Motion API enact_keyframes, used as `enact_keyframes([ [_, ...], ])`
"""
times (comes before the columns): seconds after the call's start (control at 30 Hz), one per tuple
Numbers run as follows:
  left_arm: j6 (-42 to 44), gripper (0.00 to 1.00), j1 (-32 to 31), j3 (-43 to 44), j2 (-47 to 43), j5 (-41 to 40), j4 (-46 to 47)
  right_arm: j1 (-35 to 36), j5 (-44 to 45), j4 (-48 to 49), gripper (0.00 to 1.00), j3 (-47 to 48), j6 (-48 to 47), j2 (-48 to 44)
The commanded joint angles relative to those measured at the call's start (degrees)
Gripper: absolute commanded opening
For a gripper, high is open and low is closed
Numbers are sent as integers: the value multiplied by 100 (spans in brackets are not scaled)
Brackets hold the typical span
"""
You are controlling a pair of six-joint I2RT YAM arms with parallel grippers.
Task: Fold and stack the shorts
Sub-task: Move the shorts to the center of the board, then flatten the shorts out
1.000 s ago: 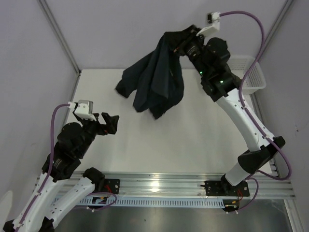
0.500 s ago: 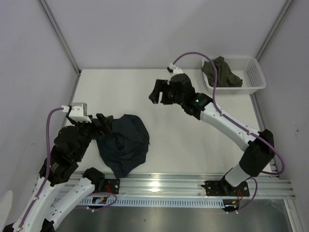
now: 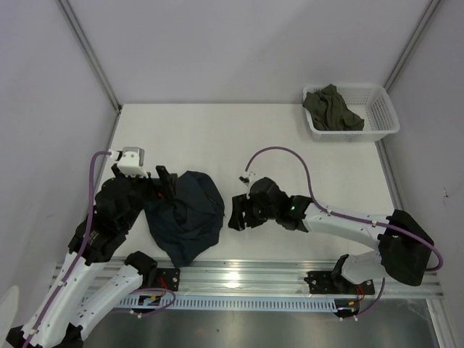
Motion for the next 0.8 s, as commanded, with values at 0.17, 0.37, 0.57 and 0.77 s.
enact_keyframes([
  [0.17, 57, 99, 115, 158, 51, 210, 12, 862, -178, 1710, 70, 42, 225, 910],
  [0.37, 57, 99, 107, 157, 42, 183, -6, 853, 278, 1614, 69, 796, 172, 2045],
  [0.57, 66, 99, 116, 157, 33, 157, -6, 801, 1217, 1326, 14, 1113, 111, 2398],
  [0.77, 75, 99, 107, 157, 16, 227, 20, 1405, 5039, -2235, 0, 2717, -847, 2045],
])
